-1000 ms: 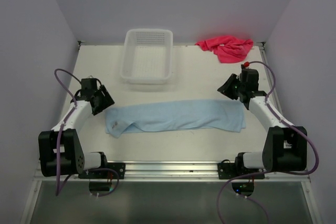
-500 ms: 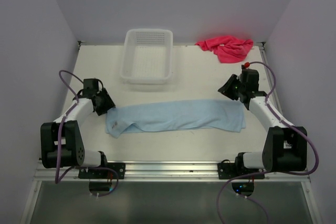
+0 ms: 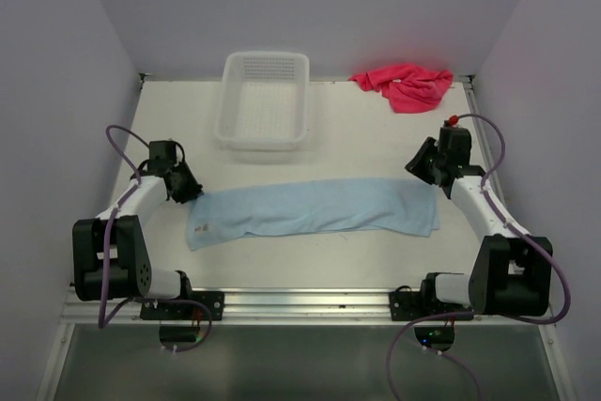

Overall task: Roll the towels
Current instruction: Fold the towel

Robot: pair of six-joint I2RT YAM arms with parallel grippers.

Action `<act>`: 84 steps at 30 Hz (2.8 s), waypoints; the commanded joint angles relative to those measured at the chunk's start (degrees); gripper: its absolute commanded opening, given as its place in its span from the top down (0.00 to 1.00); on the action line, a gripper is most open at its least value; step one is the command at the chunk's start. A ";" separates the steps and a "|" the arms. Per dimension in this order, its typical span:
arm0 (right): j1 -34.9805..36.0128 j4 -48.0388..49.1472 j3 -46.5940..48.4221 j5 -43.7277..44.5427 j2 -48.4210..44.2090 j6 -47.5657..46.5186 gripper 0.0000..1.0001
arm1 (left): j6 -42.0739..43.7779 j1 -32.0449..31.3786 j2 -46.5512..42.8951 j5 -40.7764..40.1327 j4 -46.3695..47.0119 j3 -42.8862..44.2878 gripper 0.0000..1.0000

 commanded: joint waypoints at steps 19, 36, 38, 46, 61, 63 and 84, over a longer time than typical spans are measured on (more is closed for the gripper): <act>-8.04 -3.30 2.32 11.16 6.62 -3.94 0.62 | 3.54 1.23 0.26 8.41 4.16 1.55 1.00; -8.22 -0.05 3.64 11.69 11.63 -6.92 0.59 | 4.07 1.40 -2.12 8.32 4.07 1.81 1.00; -8.22 1.18 3.55 11.87 12.07 -7.28 0.59 | 4.07 1.49 -2.38 8.23 4.24 1.90 1.00; -8.22 5.22 4.52 9.68 15.58 -7.89 0.58 | 4.42 1.84 -2.47 8.85 4.33 1.99 1.00; -8.22 5.58 3.99 9.23 16.64 -8.59 0.75 | 4.51 2.81 -2.56 9.11 4.33 2.08 1.00; -8.22 5.23 4.17 9.23 17.26 -8.68 0.74 | 4.60 2.81 -2.56 9.20 4.33 2.17 1.00; -8.22 1.89 5.75 9.32 15.24 -7.72 1.00 | 4.95 3.16 -3.08 9.20 4.33 2.52 1.00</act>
